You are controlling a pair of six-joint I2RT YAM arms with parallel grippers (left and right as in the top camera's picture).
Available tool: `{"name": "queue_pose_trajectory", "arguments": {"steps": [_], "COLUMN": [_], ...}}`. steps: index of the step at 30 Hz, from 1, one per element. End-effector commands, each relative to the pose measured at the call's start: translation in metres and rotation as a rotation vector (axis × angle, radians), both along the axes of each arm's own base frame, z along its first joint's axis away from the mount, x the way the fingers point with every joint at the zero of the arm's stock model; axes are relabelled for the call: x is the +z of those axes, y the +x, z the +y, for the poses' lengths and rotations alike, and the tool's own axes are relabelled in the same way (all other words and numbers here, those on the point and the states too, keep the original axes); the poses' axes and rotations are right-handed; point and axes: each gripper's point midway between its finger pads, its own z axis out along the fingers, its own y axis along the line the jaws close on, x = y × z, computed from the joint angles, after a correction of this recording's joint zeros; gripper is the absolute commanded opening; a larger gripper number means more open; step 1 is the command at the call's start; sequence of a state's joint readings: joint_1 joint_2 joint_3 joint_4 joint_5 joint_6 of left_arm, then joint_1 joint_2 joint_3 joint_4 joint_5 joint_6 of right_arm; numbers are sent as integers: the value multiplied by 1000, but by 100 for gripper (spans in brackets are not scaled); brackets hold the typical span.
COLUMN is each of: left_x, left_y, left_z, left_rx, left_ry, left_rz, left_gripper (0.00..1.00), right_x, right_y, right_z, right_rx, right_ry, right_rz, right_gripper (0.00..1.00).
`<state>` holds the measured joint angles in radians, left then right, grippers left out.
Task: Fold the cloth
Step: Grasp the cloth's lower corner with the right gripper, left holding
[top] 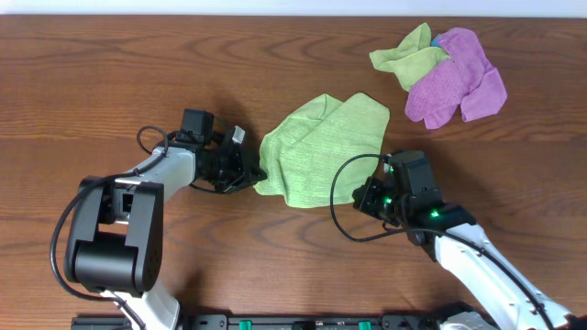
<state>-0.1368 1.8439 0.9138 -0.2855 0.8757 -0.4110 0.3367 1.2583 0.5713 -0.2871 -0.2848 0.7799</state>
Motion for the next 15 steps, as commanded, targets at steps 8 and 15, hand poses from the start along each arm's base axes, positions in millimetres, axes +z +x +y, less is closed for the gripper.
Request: {"name": "queue_pose_trajectory", "arguments": {"steps": [8,15], "left_x": [22,27], "left_y": [16,14], "left_z": [8,71], "left_rx": [17,127], "left_ry": [-141,-168], "left_rz": [-67,-52], "left_gripper": [6,6], "right_x": [12,16], "right_y": [5,15], "right_z": [9,14], "right_rx": [58,64], "right_ry": [28,45], "right_rz": [-53,-94], "right_gripper": [1,2]}}
